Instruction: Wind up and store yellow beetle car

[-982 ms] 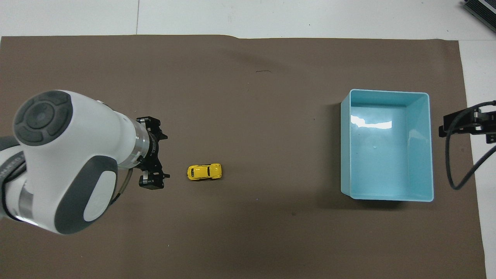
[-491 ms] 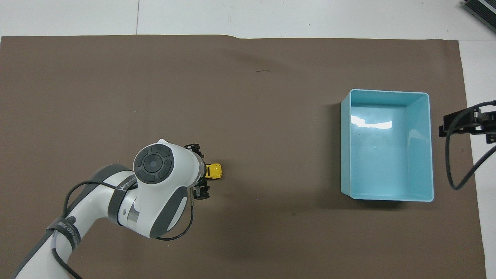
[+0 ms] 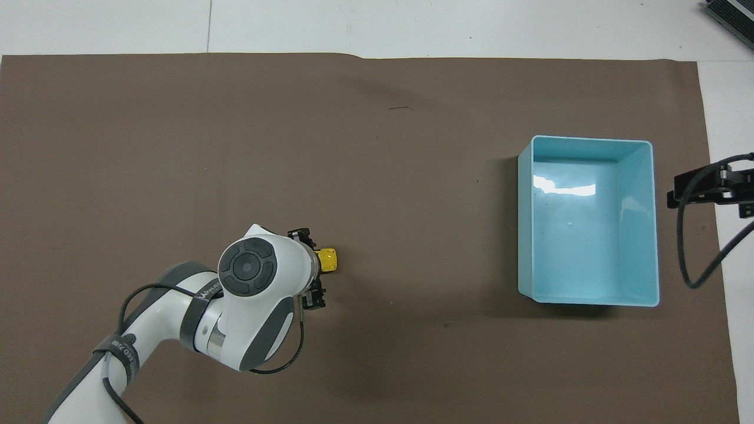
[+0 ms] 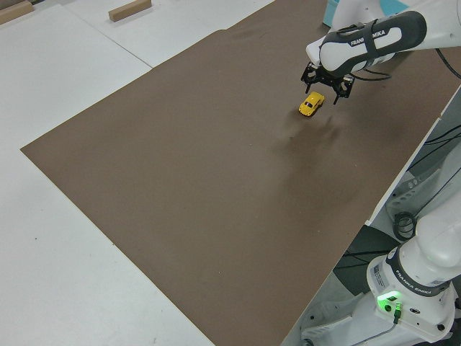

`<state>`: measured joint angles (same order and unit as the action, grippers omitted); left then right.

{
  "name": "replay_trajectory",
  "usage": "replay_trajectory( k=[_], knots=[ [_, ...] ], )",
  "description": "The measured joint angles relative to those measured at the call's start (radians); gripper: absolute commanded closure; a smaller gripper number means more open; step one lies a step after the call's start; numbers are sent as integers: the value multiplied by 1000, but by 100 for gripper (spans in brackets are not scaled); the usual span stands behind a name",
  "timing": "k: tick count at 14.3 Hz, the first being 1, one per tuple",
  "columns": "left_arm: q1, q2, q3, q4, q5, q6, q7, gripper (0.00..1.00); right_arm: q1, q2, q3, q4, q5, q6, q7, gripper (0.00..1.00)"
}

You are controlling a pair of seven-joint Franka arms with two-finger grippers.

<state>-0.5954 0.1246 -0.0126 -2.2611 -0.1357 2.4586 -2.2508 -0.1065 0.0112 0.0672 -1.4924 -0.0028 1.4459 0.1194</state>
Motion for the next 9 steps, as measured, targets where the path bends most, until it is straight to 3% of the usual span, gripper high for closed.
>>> replay_trajectory(
  k=[3,4,5,7,9],
  knots=[
    [0,9,1,0,14,5,0,1,0,0,0,0,0,0,0,0],
    [0,9,1,0,25,5,0,16,0,0,0,0,0,0,0,0],
    [0,9,1,0,31,5,0,40,0,0,0,0,0,0,0,0],
    [-1,9,1,0,36,5,0,71,0,0,0,0,0,0,0,0],
    [-1,8,4,5,40,16,1,84,0,0,0,0,0,0,0,0]
  ],
)
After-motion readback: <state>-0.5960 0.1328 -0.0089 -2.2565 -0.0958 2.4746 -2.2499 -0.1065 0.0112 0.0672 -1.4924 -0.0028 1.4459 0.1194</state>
